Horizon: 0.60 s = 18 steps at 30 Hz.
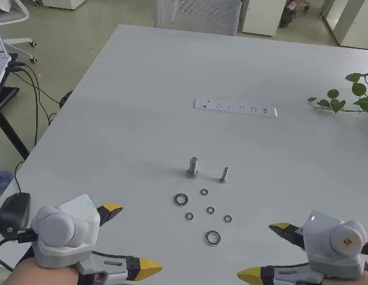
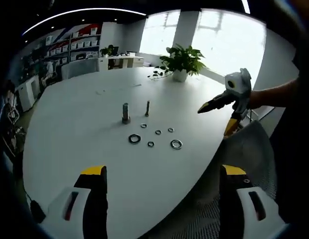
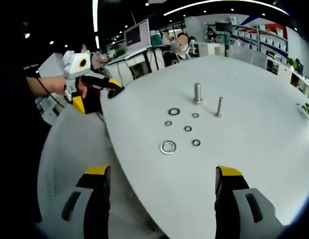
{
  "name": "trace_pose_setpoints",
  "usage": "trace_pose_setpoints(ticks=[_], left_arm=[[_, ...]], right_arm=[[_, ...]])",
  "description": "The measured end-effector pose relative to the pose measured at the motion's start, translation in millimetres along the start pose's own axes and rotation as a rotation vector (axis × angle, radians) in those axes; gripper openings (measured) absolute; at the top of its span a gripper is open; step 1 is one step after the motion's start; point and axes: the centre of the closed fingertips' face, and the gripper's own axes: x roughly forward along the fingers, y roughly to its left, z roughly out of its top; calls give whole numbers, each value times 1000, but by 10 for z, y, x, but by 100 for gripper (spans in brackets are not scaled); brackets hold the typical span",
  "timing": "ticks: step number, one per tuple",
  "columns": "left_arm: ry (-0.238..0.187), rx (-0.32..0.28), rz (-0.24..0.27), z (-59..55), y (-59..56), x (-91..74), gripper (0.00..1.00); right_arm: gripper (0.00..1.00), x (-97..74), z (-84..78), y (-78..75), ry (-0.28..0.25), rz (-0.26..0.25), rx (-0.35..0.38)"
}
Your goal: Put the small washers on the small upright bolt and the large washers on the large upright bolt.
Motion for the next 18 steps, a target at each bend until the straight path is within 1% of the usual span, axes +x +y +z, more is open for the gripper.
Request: trace_pose_setpoints(ticks=[4,7,10,12,13,14,16,18], left_arm=[[-11,-4,8,47,28,-25,92],[-10,1,9,47,36,-31,92],[-6,1,14,36,44,-40,92],[-5,-13,12,35,33,-48,92],[-18,-22,9,64,19,-54,92],[-22,-26,10,71,13,-52,92],[-15,-26,12,57,7,-49,92],[-20,-17,14,57,-5,-55,92]], right_arm=[[86,-24,-8,21,20,0,-29],[86,-34,24,28,22,0,-48],[83,-24,27,53,43,9,-73],[82,-20,17,59,67,11,-97],[81,-12,18,54,76,10,-108],[81,-8,40,65,75,15,-107],[80,0,74,74,75,19,-107],[79,22,96,80,90,25,-117]])
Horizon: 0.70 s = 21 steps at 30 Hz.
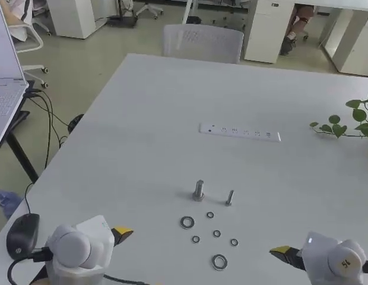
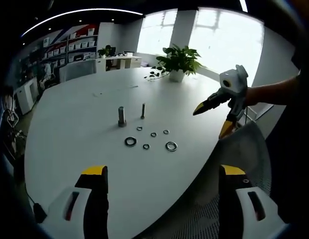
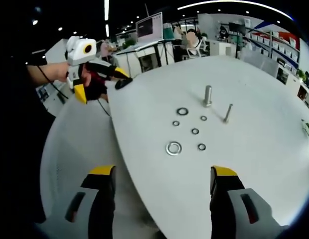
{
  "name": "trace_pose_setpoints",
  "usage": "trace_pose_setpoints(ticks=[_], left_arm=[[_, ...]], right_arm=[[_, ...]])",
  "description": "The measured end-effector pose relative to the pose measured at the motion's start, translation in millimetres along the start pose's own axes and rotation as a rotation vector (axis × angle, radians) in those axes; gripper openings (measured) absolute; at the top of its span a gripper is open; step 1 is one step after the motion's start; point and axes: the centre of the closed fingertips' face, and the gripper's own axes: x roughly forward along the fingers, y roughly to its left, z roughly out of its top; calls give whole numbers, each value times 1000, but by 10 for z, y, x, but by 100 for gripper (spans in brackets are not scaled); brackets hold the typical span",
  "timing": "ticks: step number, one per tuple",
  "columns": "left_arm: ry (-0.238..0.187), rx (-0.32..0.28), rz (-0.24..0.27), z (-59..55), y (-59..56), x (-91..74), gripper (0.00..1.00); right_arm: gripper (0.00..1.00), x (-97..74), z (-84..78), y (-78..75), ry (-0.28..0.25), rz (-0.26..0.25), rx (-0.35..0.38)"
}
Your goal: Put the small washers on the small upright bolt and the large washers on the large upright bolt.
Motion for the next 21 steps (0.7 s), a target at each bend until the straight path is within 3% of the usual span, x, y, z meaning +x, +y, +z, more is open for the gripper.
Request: trace_pose_setpoints(ticks=[5,7,9,21], left_arm=[[-9,-5,3,-48,22,7,93],[6,1,9,-103,38,27,93],[9,19,7,-137,28,42,93],[3,-3,-22,-195,-75,56,92]], right_arm=[[76,62,48,18,27,27,-20],[75,85,30,26,52,32,-42],[74,110,18,33,70,39,-60],[62,253,93,0,145,56,-161]])
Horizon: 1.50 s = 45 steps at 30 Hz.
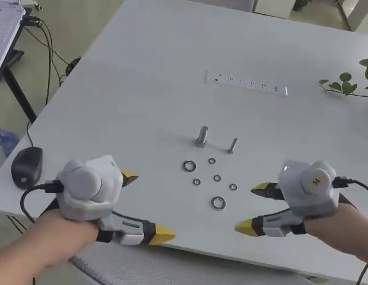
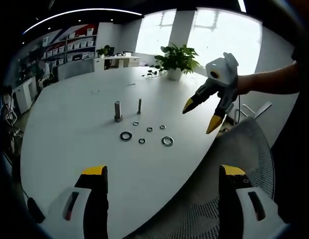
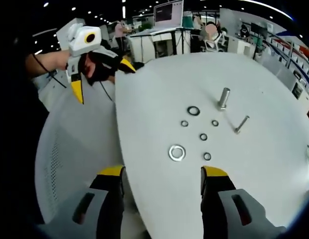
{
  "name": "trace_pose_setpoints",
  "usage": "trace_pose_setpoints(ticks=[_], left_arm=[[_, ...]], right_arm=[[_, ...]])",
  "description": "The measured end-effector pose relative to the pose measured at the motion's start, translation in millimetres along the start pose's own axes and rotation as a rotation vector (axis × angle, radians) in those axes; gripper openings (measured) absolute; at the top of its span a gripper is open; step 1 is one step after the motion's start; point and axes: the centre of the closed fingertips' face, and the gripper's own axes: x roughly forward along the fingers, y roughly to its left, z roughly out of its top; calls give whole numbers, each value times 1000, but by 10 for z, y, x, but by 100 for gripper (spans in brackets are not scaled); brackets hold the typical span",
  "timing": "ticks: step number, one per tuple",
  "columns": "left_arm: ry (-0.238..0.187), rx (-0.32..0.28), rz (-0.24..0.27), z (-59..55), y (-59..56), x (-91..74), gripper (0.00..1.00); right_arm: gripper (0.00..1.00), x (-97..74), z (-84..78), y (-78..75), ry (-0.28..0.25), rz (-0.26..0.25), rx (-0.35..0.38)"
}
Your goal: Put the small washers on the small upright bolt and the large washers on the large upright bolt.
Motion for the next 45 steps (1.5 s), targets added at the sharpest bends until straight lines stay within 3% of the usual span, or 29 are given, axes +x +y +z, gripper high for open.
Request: trace_pose_setpoints(ticks=[6,13,18,24,27,31,45], left_arm=[[-7,17,7,54,43,10,92],[4,26,13,38,78,71,91],[-9,2,2,52,15,101,91],[-1,19,-24,26,-38,118,91],[-12,0,-32,28,-15,115,90],[-2,20,-27,18,35,112,88],[-3,19,-30,-1,80,71,86]], right_arm=[[61,106,33,-78,41,15,-56],[54,262,36,-142,98,33,-148],[49,427,7,-156,142,52,-197],[47,584,-29,-163,210,75,-295],[46,622,-8,-169,225,79,-320],[44,680,12,-191,241,85,-349],[40,810,-115,-226,324,110,-438]])
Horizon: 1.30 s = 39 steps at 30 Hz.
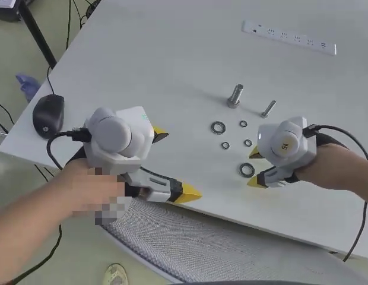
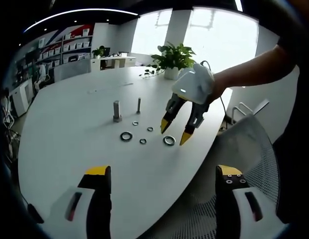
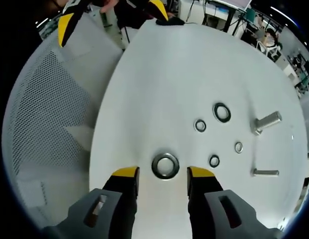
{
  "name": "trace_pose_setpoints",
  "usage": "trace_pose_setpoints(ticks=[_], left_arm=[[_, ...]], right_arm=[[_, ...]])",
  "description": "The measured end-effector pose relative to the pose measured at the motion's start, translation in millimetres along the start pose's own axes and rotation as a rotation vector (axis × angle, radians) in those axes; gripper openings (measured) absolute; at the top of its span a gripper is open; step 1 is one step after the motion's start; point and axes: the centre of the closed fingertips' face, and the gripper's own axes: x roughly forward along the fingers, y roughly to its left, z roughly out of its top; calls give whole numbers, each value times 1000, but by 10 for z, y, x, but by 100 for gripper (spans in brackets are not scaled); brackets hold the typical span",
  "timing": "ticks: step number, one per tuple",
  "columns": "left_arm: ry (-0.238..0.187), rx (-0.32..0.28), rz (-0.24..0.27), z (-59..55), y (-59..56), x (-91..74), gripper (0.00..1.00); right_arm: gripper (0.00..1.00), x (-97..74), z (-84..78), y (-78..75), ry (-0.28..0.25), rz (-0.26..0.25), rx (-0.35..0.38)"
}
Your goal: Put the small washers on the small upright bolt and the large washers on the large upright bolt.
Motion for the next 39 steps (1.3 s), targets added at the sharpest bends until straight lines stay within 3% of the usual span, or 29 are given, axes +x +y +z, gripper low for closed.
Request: trace_pose_setpoints(ticks=[3,8,10,12,17,23,30,33,37,39], left_arm=[[0,-2,1,-16,-5,-5,85],[-18,7,13,20,3,-23,83],[-1,8,18,4,7,-30,83],[-1,65,34,37,10,-41,83],[-4,48,32,21,10,-36,84],[-9,39,39,1,25,-40,83],[-20,36,43,41,54,-49,82],[-26,29,41,57,55,-39,82],[-31,29,38,76,37,-25,81],[-30,26,41,72,39,-33,81]], right_arm=[[39,27,-52,16,26,3,-20],[37,22,-26,22,7,11,1],[37,25,-22,29,12,14,-8],[36,29,-17,24,18,19,-13],[31,16,38,11,19,16,-8],[26,3,80,64,60,14,-48],[24,32,54,11,125,15,-46],[23,36,32,2,143,18,-90],[21,38,16,-18,136,20,-117],[21,37,9,-31,95,19,-88]])
